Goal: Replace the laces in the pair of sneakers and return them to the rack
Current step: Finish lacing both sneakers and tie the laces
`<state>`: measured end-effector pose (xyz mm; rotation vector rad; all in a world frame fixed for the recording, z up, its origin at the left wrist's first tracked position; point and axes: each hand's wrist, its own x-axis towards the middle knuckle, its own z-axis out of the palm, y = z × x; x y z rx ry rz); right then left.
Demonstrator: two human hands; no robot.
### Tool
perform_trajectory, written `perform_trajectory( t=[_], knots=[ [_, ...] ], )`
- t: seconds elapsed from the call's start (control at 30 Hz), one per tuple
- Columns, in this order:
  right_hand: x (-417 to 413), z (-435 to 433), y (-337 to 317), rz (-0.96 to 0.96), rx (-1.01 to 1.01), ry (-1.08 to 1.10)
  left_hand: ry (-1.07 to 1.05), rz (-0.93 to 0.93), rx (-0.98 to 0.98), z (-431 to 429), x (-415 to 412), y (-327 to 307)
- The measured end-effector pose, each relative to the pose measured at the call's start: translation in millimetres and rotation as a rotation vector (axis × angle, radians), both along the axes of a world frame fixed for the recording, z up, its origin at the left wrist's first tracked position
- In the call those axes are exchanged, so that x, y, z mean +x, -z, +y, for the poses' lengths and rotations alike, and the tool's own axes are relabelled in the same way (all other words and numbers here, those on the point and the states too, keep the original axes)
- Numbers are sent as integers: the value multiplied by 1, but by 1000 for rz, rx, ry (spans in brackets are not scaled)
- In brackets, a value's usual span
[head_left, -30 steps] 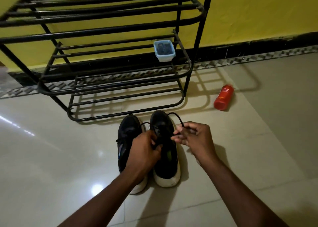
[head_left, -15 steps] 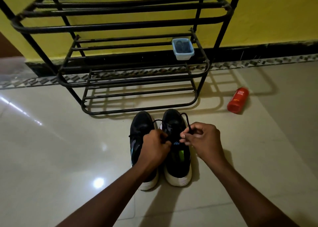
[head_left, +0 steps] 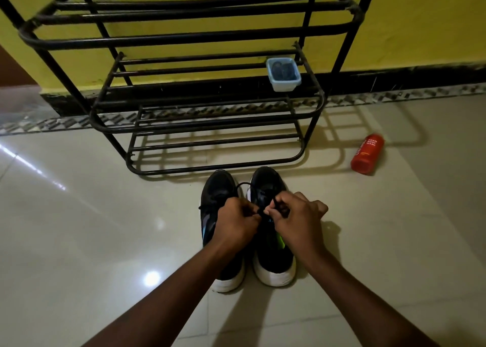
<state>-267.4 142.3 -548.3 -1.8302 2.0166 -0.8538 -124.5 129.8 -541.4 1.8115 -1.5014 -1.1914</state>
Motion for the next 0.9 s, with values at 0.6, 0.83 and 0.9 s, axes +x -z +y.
perform_trajectory(
  t=[0.6, 0.83, 0.9],
  knots=[
    [13, 1, 4, -78, -33, 87, -30, 87, -23, 3, -1, 6],
    [-5, -2, 7, -131, 9, -19, -34, 113, -2, 2, 0, 10],
    [-8, 0, 9, -117, -31, -60, -35, 100, 1, 1, 0, 11]
  ],
)
